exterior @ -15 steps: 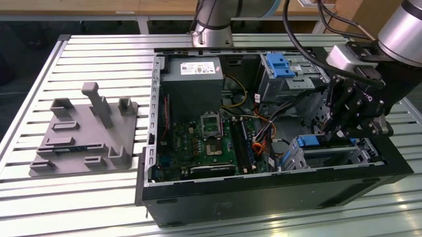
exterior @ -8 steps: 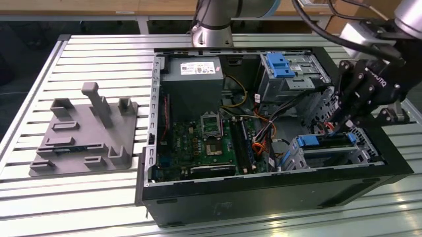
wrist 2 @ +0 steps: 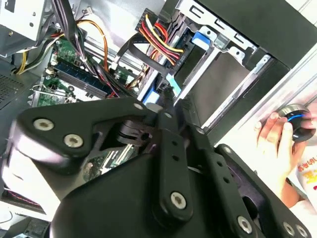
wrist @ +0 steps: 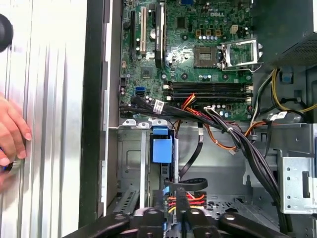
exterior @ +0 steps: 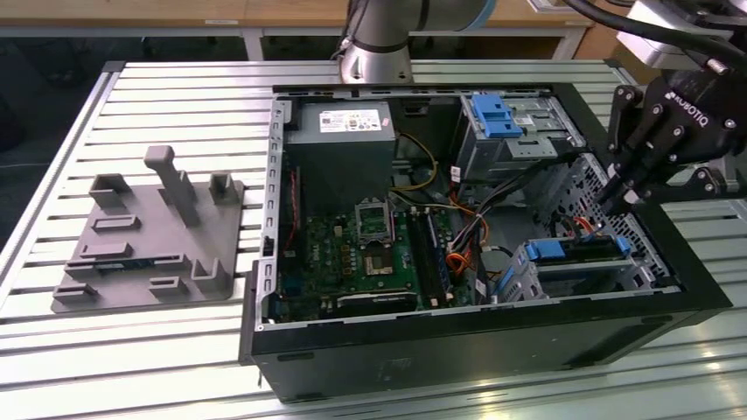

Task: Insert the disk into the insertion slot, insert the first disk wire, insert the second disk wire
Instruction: 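Insert the second disk wire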

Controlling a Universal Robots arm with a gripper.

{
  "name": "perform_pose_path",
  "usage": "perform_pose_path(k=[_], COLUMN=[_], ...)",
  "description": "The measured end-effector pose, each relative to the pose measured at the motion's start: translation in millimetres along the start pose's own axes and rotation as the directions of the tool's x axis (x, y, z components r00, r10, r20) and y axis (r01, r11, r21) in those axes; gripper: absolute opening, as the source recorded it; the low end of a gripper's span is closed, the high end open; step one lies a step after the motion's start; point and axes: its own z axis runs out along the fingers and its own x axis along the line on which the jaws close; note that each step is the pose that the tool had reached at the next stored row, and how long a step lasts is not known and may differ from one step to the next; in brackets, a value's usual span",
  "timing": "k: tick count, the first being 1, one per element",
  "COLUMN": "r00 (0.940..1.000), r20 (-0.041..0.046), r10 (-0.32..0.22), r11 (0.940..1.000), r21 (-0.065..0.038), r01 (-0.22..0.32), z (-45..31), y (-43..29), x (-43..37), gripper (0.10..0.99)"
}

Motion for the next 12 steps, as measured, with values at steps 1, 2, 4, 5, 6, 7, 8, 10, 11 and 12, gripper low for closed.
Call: perform_pose_path(k=[1,2,4,5,6,7,8,10,11,12], r00=[1.0000,1.0000,1.0000,1.0000,1.0000,1.0000,1.0000,1.0000,1.0000,1.0000], r20=[-0.0001,0.0000,-0.0001,-0.0001,0.0000,-0.0001,0.0000,-0.0001,-0.0001,-0.0001], r10=[0.000,0.000,0.000,0.000,0.000,0.000,0.000,0.000,0.000,0.000], r11=[1.0000,1.0000,1.0000,1.0000,1.0000,1.0000,1.0000,1.0000,1.0000,1.0000], r21=[0.000,0.000,0.000,0.000,0.000,0.000,0.000,0.000,0.000,0.000], r01=[0.000,0.000,0.000,0.000,0.000,0.000,0.000,0.000,0.000,0.000], z=[0.0,0.0,-0.1,0.0,0.0,0.0,0.0,-0.1,-0.1,-0.1], y=[0.0,0.0,0.0,0.0,0.0,0.0,0.0,0.0,0.0,0.0], x=[-0.1,-0.3,-0.5,-0.6,-0.8,-0.9,-1.0,-1.2,-1.4,-1.5], gripper=[0.204,0.204,0.137,0.137,0.137,0.137,0.137,0.137,0.137,0.137])
